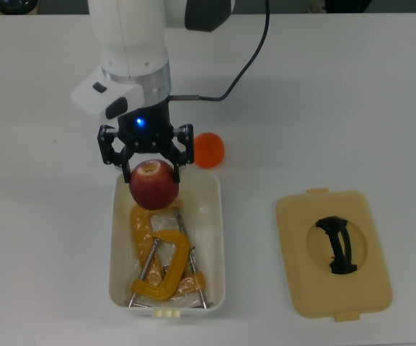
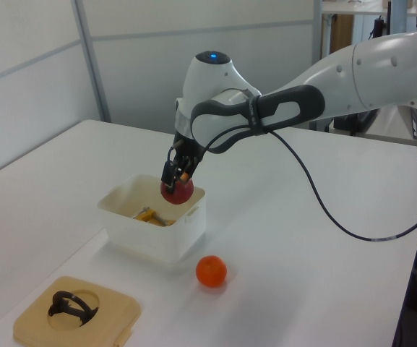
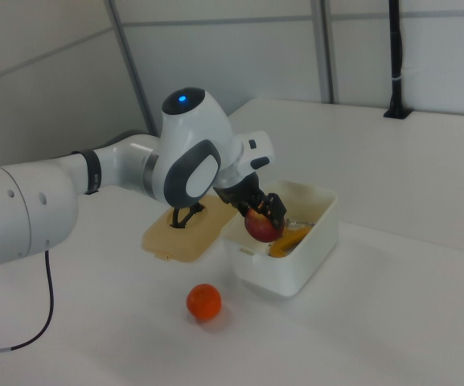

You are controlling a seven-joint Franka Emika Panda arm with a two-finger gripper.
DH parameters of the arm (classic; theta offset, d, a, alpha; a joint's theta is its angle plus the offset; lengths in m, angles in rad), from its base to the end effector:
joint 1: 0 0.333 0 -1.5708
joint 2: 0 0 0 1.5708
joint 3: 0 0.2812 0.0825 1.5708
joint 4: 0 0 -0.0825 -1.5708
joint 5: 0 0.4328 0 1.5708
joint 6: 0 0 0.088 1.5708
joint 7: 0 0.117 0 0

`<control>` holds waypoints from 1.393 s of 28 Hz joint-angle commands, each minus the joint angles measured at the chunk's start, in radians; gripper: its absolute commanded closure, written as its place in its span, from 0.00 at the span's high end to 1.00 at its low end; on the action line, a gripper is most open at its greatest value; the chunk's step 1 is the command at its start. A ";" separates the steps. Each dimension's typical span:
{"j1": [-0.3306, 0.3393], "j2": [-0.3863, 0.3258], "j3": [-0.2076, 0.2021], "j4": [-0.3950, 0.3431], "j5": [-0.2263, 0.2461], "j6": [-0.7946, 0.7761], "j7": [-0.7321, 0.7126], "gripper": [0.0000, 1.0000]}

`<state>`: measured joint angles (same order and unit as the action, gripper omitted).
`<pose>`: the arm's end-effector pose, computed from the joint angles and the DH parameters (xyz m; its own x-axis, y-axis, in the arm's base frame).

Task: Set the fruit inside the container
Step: 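Move the apple over the white container, lower it in, release, then move the open gripper to the orange and lower onto it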

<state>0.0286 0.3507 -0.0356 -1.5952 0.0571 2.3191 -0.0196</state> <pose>0.7316 -0.0011 0.4102 0.9308 -0.0193 0.3649 -0.0075 -0.9994 -0.0338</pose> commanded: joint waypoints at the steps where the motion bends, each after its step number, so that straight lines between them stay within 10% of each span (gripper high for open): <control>1: 0.005 -0.009 -0.003 0.000 0.004 -0.004 0.024 0.85; 3: 0.005 -0.016 -0.004 -0.003 0.003 -0.041 0.023 1.00; 11: 0.005 -0.058 -0.007 0.000 0.000 -0.197 0.010 1.00; 19: 0.048 -0.091 0.000 -0.022 -0.101 -0.506 -0.051 1.00; 39: 0.191 -0.018 0.008 -0.118 -0.161 -0.508 -0.043 1.00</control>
<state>0.1985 0.3031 -0.0244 -1.7048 -0.0600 1.8068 -0.0526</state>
